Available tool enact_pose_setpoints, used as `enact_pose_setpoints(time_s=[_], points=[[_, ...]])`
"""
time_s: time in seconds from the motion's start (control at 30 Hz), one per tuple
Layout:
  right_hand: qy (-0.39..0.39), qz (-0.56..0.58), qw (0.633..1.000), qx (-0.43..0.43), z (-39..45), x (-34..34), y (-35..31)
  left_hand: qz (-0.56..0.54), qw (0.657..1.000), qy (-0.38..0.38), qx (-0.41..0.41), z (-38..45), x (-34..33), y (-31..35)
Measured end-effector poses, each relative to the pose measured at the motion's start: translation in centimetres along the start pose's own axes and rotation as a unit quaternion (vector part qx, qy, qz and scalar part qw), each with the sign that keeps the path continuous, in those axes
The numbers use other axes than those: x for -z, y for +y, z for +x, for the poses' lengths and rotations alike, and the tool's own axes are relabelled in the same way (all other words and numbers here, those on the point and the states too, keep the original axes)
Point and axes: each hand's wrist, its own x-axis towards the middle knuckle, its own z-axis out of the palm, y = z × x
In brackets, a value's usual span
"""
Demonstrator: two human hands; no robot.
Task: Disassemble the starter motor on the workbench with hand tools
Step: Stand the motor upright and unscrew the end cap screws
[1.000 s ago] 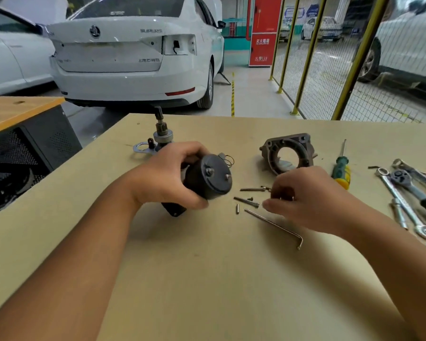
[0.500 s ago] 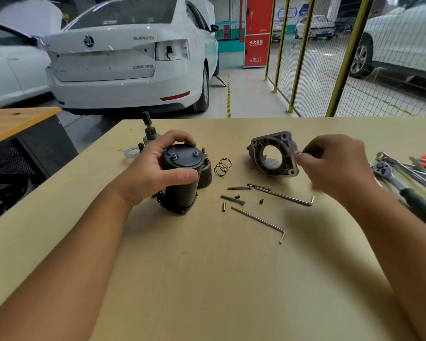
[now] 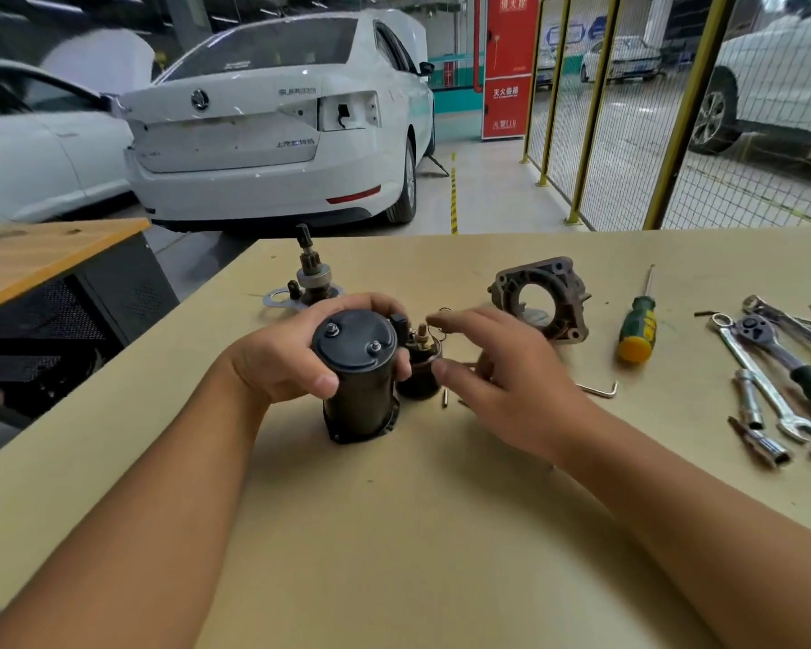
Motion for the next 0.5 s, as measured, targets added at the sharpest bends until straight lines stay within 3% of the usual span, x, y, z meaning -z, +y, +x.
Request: enact_pose_setpoints(time_s=[0.2,0.33,0.5], points=[[-0.028,0.008,1.000,0.003,1.7,-0.8,-0.3,-0.080,0.995,0.056,0.005,0.6,-0.5,0.2],[-0.021,0.073,0.997,-0.021,2.0,-0.7,-0.6,-0.014,0.986,0.166,0.016,0.9,-0.7,0.5],[0.007,0.043,0.998,-0.034,3.0,-0.6,-0.9,0.009,0.961,0.277,-0.011,1.6,-1.4,0.7]])
